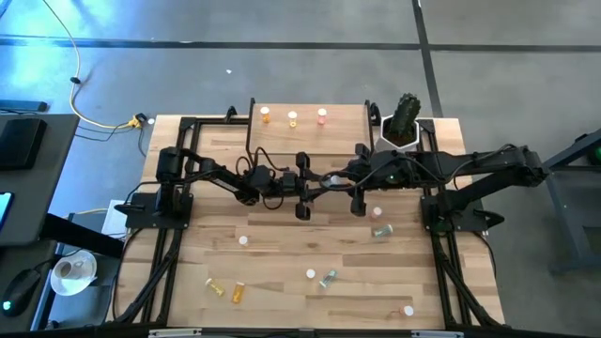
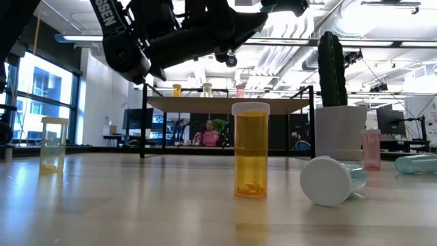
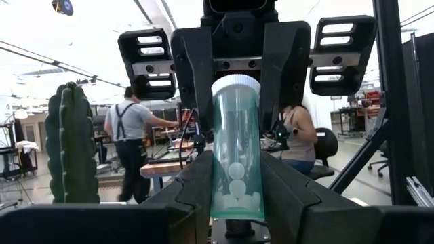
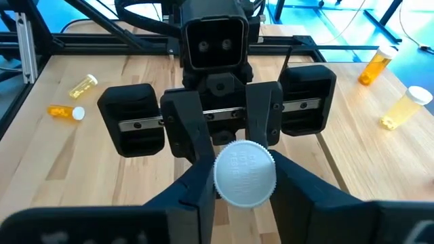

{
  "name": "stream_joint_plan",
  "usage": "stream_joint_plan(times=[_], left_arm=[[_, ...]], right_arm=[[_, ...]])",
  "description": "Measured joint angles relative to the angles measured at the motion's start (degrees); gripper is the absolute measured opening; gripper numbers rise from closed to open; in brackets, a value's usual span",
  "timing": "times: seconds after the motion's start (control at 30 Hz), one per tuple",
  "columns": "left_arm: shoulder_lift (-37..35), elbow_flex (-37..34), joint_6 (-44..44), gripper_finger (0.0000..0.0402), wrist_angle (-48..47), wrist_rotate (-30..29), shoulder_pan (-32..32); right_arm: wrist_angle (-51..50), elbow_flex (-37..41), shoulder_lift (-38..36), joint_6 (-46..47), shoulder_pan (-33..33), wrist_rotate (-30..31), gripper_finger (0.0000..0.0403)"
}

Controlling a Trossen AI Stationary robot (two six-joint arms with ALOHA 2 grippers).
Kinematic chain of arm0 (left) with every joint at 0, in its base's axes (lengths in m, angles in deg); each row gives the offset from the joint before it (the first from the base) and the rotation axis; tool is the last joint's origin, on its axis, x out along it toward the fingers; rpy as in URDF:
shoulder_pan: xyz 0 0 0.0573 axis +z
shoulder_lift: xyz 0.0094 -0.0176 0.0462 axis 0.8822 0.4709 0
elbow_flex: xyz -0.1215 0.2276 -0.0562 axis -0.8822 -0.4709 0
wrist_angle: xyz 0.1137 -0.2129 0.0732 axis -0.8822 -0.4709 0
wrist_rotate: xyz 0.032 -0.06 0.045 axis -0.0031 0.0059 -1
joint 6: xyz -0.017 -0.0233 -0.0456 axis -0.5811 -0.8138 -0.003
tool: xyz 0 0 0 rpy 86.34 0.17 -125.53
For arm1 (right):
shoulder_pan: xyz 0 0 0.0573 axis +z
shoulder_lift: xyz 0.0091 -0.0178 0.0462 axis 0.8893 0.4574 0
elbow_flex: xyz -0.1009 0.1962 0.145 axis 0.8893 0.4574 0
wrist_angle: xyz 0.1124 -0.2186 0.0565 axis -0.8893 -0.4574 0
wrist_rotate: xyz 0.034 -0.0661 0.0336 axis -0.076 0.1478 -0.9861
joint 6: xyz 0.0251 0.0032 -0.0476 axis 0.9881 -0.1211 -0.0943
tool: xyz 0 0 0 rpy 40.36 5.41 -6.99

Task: Pick and place medicine bottles onto shelf by color
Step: Put the top right blue pill bottle on the shelf

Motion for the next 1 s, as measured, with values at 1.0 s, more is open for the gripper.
stream_joint_plan(times=[1.0], left_arm=[[-0.46, -2.38, 4.71, 0.0207, -3.14, -15.69, 0.66]], right_arm=[[-7.52, -10.2, -0.09, -4.71, -16.57, 5.2, 0.01]])
